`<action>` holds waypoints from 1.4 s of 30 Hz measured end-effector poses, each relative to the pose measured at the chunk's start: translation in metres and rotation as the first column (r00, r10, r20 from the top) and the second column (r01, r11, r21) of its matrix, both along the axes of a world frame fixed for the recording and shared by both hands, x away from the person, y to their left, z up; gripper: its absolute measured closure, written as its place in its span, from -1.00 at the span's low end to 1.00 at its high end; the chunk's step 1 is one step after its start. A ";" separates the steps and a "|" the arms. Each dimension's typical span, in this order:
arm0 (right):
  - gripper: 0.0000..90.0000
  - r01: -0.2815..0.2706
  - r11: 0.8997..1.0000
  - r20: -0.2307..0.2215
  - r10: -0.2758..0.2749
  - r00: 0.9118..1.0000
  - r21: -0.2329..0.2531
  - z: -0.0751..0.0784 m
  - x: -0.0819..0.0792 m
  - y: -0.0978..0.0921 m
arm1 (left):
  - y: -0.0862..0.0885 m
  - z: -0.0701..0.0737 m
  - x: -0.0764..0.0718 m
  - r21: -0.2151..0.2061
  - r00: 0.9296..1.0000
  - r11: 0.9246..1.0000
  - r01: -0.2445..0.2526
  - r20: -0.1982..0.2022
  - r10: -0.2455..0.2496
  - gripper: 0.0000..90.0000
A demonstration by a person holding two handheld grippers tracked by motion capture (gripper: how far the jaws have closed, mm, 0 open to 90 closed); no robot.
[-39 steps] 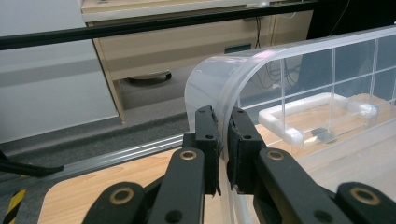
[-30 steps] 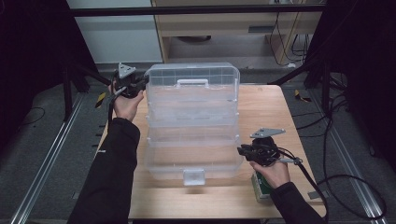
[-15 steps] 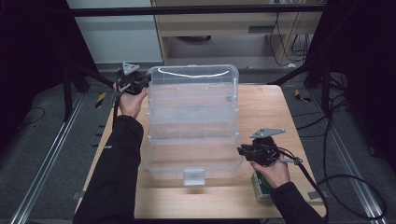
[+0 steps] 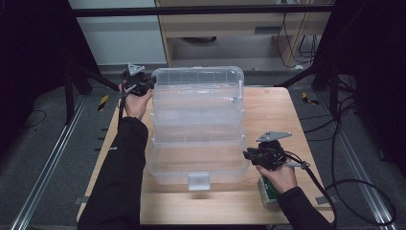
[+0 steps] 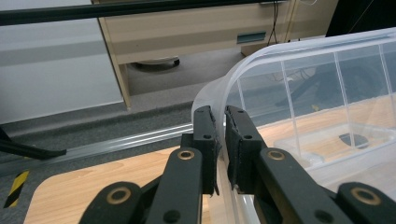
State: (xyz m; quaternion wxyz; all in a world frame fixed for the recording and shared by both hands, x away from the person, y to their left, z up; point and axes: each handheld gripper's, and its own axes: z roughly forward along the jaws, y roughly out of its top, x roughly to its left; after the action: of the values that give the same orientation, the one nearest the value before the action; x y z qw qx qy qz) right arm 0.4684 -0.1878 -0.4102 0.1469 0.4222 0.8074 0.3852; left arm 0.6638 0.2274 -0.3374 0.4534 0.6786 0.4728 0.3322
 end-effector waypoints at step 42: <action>0.62 -0.019 1.000 -0.033 0.019 0.999 -0.009 0.002 0.004 0.000 | 0.043 0.012 -0.054 -0.066 0.995 0.993 0.094 -0.012 -0.095 0.35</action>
State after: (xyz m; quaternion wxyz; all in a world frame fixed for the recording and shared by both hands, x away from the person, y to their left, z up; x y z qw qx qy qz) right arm 0.4727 -0.1880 -0.4081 0.1318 0.4200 0.8156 0.3756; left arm 0.6102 0.2699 -0.3259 0.4872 0.6875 0.4542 0.2894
